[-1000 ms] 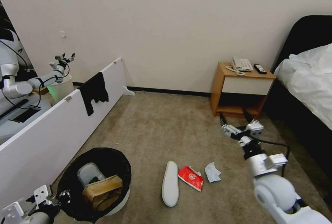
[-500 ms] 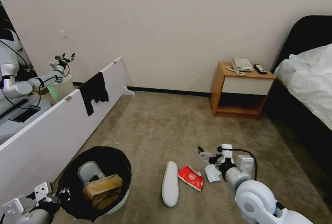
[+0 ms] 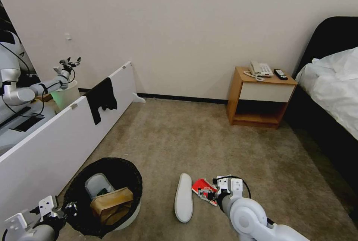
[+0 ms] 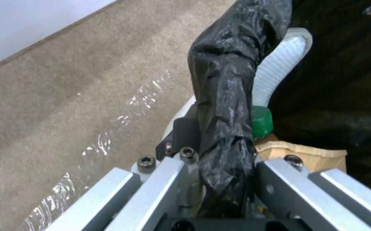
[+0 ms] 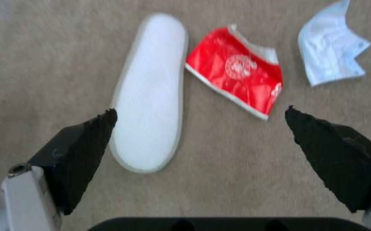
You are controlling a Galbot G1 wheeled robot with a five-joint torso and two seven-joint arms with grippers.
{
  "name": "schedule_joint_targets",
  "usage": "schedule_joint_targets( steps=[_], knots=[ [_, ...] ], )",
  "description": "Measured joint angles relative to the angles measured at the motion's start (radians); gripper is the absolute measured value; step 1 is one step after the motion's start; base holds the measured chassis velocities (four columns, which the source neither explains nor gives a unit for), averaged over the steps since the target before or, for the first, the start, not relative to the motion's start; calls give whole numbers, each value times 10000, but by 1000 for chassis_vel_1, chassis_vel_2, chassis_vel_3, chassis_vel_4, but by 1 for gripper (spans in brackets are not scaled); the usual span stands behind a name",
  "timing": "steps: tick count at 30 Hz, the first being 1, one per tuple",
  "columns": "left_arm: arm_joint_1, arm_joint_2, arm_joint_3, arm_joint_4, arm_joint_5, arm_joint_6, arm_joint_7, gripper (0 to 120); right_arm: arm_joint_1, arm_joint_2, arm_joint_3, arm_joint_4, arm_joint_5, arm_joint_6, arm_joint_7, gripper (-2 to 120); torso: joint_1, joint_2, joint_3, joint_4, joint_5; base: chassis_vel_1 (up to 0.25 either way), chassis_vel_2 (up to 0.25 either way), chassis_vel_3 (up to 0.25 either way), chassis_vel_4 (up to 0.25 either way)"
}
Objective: Pick up the trash bin, then pick up the garbage from the floor and place it into the trash bin.
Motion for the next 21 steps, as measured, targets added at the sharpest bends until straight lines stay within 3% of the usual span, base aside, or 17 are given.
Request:
schedule_joint_targets(
  steps=[21],
  knots=[
    [-174,-57,94,367,195,0,173,1,1460,351,-834,-1837,-448,-233,-508,100,0,-1,0,2,1,0,0,0,0]
  ],
)
